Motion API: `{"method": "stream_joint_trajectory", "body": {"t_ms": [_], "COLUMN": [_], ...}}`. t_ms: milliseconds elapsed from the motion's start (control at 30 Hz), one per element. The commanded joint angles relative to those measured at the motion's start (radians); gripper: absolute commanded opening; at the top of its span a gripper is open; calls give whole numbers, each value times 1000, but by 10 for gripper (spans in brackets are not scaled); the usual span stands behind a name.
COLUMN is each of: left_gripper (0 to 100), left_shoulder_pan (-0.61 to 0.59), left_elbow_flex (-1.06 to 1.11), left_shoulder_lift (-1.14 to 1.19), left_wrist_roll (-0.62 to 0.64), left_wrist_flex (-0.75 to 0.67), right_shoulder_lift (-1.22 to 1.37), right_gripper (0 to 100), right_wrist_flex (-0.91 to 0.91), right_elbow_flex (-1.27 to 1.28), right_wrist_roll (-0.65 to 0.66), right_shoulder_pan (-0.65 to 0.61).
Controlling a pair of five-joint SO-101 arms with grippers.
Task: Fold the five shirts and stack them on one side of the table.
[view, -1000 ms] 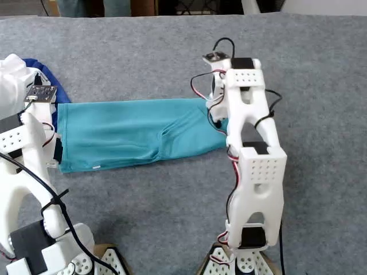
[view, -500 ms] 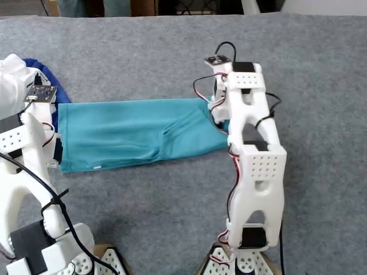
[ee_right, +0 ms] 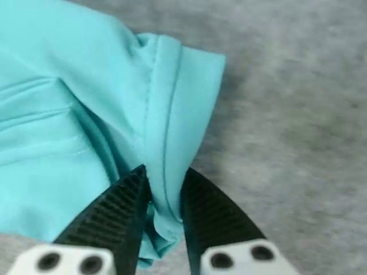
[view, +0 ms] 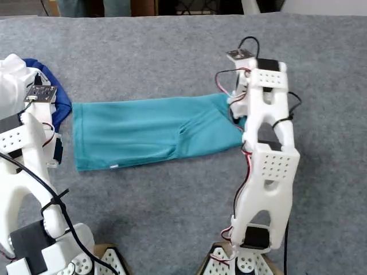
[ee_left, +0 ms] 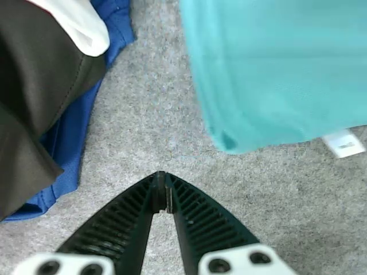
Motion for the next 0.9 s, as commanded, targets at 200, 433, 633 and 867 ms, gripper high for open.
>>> {"method": "stream_joint_trajectory", "body": {"t_ms": [200, 433, 633, 867], "left_gripper": [32, 37, 142, 204], "left_shoulder_pan": [-1, 1, 87, 219], "left_elbow_flex": [-5, -84, -229, -398], "left_shoulder_lift": [-34, -34, -31, 175], "left_wrist_roll": [0, 121, 282, 411], "left_wrist_flex": [-8, -3, -2, 32], "right_shoulder_lift": [-4, -16, -21, -21], "right_gripper": [15, 139, 253, 259], "right_wrist_flex": [-2, 9, 84, 209], "right_elbow_flex": [-61, -97, -225, -496], "right_wrist_roll": [121, 144, 245, 247], "right_shoulder_pan": [86, 63, 34, 28]}}
